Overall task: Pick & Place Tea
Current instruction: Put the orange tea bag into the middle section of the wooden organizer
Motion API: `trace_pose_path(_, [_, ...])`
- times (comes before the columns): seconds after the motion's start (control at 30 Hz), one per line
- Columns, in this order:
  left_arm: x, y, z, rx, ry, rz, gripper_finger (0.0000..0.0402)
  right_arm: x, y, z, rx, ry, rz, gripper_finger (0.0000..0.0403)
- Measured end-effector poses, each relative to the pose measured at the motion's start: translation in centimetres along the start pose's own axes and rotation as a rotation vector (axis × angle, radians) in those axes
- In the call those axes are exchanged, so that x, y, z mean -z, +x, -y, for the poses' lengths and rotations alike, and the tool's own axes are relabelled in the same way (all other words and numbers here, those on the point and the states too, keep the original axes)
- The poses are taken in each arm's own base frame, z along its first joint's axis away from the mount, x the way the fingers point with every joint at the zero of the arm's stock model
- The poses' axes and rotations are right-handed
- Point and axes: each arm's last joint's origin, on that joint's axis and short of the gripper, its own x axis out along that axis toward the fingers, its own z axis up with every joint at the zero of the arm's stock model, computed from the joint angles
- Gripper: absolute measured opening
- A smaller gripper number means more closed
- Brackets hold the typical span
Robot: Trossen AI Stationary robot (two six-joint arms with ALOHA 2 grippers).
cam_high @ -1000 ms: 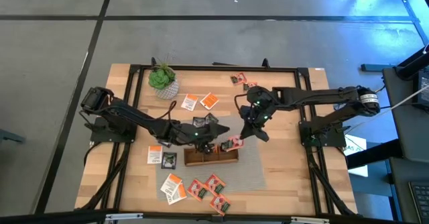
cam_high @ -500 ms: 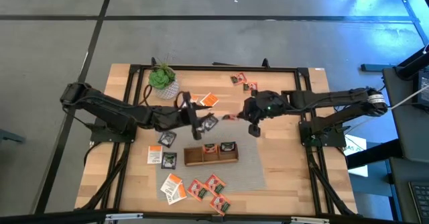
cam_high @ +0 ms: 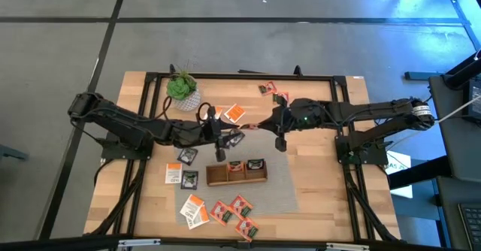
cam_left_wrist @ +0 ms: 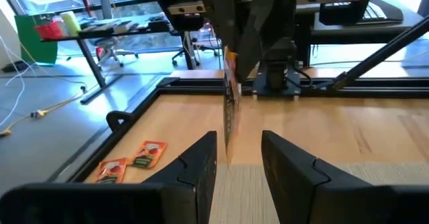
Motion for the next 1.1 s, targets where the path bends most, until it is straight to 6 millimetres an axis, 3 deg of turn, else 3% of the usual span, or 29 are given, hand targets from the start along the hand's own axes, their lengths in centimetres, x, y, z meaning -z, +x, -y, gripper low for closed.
trace_pose_path(0.23, [-0.02,0.01,-0.03,-0.007,-0.001,0.002,0.0101,-0.68,-0.03,-0.24,-0.081,-0.015,0.069,0.0023])
trace_pose_path(0.73, [-0.48,-0.01,0.17,0.068,-0.008,0.046,0.0008,-0.71,0.0,-0.26,-0.08,-0.04,0.074,0.0024])
trace_pose_path(0.87, [-0.48,-0.01,0.17,0.067,0.016,0.047,0.0004,-0.72,0.0,-0.26,-0.081,-0.066,0.076,0.0027])
trace_pose_path(1.1, [-0.4,-0.01,0.2,0.076,0.017,0.039,0.0003,0.28,-0.16,-0.14,-0.073,-0.168,-0.026,0.0079])
